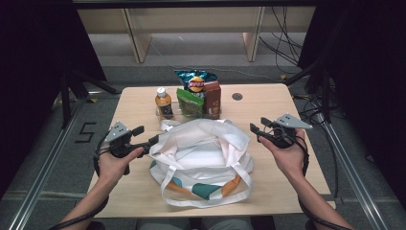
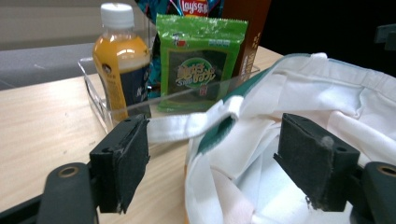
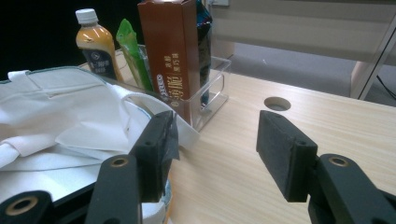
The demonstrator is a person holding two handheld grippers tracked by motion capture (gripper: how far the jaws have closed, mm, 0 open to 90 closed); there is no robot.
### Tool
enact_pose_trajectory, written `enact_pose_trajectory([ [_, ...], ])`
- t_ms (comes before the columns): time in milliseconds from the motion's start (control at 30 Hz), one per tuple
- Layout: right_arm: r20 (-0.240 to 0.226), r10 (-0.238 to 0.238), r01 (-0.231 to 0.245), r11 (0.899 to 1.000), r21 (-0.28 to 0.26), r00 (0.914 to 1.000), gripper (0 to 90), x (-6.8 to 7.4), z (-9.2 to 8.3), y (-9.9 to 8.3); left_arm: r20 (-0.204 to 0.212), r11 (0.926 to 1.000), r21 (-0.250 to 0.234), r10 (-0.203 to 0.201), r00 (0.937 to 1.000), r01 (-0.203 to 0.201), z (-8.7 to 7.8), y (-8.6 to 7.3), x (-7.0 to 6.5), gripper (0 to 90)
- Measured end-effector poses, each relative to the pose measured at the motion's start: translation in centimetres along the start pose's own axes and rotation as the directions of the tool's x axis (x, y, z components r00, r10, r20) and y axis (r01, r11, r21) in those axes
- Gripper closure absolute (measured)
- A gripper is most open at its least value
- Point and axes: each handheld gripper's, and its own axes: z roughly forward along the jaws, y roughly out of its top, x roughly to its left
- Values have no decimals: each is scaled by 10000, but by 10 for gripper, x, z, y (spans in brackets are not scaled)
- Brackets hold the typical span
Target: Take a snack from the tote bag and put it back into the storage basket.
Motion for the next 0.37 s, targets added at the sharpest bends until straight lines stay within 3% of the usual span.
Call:
enact_pose_trajectory([
  [67, 23, -21, 21, 10000, 3, 10000, 469, 0, -1, 0, -36, 9999, 11, 135, 9999, -135, 0, -3, -1, 240],
  [133, 9, 265, -265, 9996, 98, 9996, 469, 1, -1, 0, 12, 9998, -35, 171, 9999, -170, 0, -4, -2, 239],
  [367, -25, 92, -92, 10000, 13, 10000, 468, 0, 1, -2, 157, 9995, -135, 285, 9995, -283, 2, -5, -5, 245],
])
